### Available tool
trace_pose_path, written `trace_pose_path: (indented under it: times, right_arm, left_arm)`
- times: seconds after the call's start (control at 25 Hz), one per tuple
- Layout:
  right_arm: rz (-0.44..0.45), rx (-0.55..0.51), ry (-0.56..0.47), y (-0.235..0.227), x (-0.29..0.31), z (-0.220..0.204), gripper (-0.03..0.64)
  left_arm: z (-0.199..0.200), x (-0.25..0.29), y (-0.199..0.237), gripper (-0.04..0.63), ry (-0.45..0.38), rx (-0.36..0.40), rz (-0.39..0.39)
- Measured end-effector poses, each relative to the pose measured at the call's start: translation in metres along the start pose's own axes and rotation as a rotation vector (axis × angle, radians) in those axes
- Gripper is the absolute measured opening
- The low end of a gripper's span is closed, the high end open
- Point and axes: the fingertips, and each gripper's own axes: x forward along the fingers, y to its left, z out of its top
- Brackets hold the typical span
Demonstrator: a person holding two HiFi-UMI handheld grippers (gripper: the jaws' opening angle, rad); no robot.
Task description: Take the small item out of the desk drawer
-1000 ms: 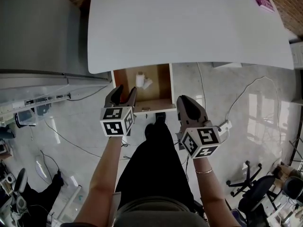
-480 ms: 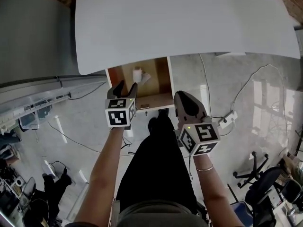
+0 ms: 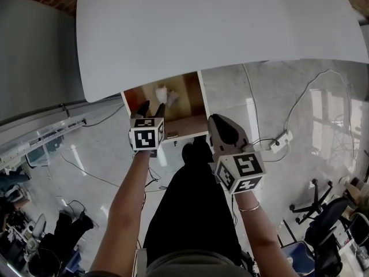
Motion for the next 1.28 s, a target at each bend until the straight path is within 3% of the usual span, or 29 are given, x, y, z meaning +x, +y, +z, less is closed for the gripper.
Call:
trace_pose_path:
  times: [0.68,1.12,1.28]
  right_arm:
    - [-0.019,0.083,0.023,-0.023,0.010,-0.017,0.031]
    - [-0.033,0.161,0.006,-0.039,0.004,-0.026,0.032]
    - [-0.028,0.162,0.011,-0.038,0.005,-0.029,0.032]
  left_arm:
    - [-0.020,0.053,0.014,0.229,0.145,0.054,0.046]
    - [-0.024,0.080,0.008,0.230,0.202,0.136,0.061]
    - [-0.023,0.086,0.009,0.233,0.207,0.133,0.061]
